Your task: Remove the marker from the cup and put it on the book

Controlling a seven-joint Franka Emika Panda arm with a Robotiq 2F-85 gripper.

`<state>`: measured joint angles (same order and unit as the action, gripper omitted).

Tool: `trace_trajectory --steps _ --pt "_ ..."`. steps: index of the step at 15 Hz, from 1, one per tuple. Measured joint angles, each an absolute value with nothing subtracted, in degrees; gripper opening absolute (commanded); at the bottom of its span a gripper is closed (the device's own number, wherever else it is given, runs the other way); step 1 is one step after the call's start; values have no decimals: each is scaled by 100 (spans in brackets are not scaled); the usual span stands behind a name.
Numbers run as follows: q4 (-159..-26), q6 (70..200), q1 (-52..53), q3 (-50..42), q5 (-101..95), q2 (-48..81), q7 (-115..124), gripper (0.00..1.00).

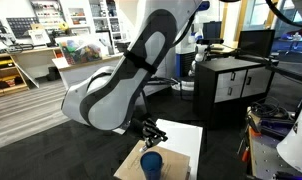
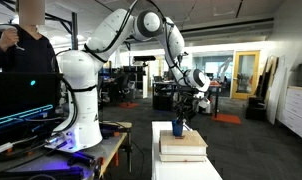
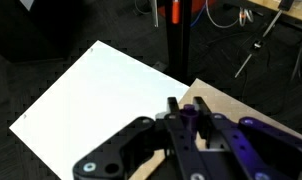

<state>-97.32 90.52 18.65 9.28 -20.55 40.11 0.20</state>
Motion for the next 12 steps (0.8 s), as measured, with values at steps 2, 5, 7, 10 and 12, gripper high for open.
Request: trace_trajectory --steps 2,5,7,10,12 --pt "-9969 9321 1848 918 -2062 3921 67 6" --pt "-10295 9762 1814 881 -2065 3819 147 6" --pt "-10529 10102 1783 855 -2064 3763 193 6" --pt "-10890 10538 1768 830 -2071 3652 322 6" --pt "-11085 10739 1769 808 -2091 3570 376 6"
